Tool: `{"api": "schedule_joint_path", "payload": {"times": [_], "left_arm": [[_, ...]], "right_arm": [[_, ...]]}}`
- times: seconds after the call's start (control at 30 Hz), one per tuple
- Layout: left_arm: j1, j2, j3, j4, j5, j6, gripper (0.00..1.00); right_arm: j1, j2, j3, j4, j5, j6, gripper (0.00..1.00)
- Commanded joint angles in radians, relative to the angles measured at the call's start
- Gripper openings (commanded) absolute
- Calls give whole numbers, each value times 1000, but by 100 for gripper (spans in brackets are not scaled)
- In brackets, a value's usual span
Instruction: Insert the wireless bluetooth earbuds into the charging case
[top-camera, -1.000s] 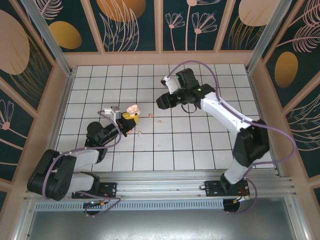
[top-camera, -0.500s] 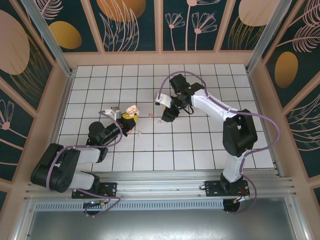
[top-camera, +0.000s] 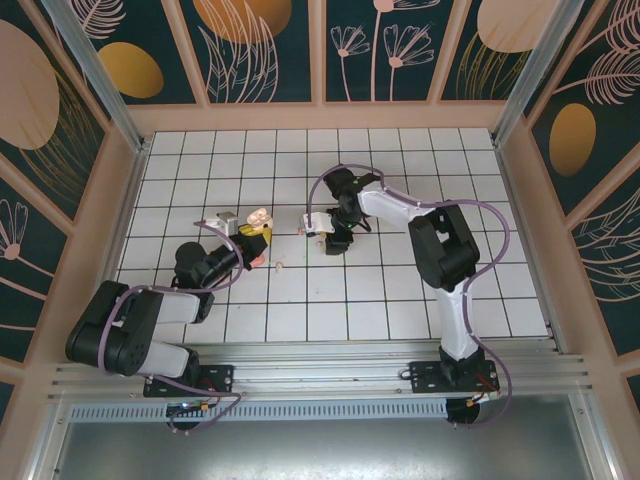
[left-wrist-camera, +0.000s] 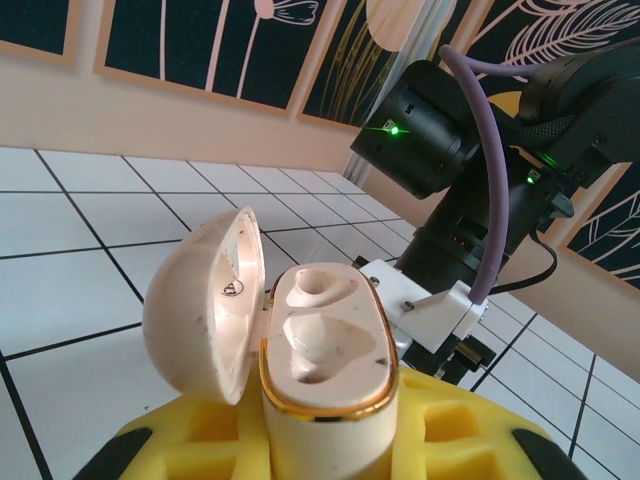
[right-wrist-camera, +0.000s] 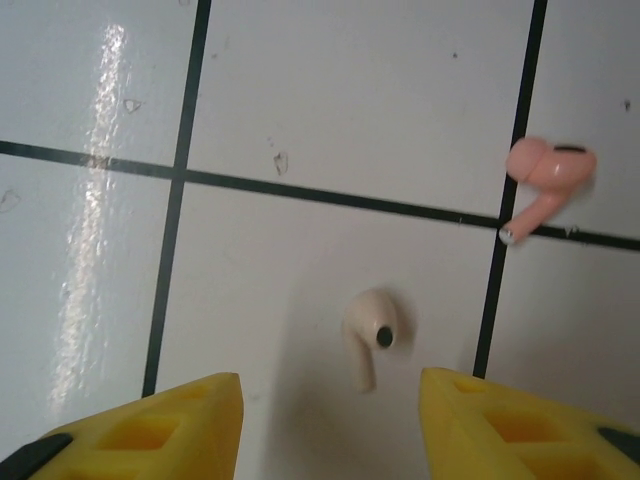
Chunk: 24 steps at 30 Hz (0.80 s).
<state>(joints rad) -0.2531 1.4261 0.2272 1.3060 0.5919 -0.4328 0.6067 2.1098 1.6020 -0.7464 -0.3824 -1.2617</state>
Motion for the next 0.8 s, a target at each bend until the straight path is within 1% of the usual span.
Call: {"api": "schedule_joint_path", "payload": {"times": [0.0,0.27,0.47,0.77], "left_arm": [[11,3,29,49,1,-14,7],[15,14,49,38,12,-12,7],[16,30,58,55,19,-24,7],[18,28,76,39,36,-21,7]], "right_arm": [[13,33,49,-5,-3,-51,49],[21,80,73,-1,-9,-50,45],[19,101,81,14,11,-44,41],[19,125,95,22,32,-24,31]]}}
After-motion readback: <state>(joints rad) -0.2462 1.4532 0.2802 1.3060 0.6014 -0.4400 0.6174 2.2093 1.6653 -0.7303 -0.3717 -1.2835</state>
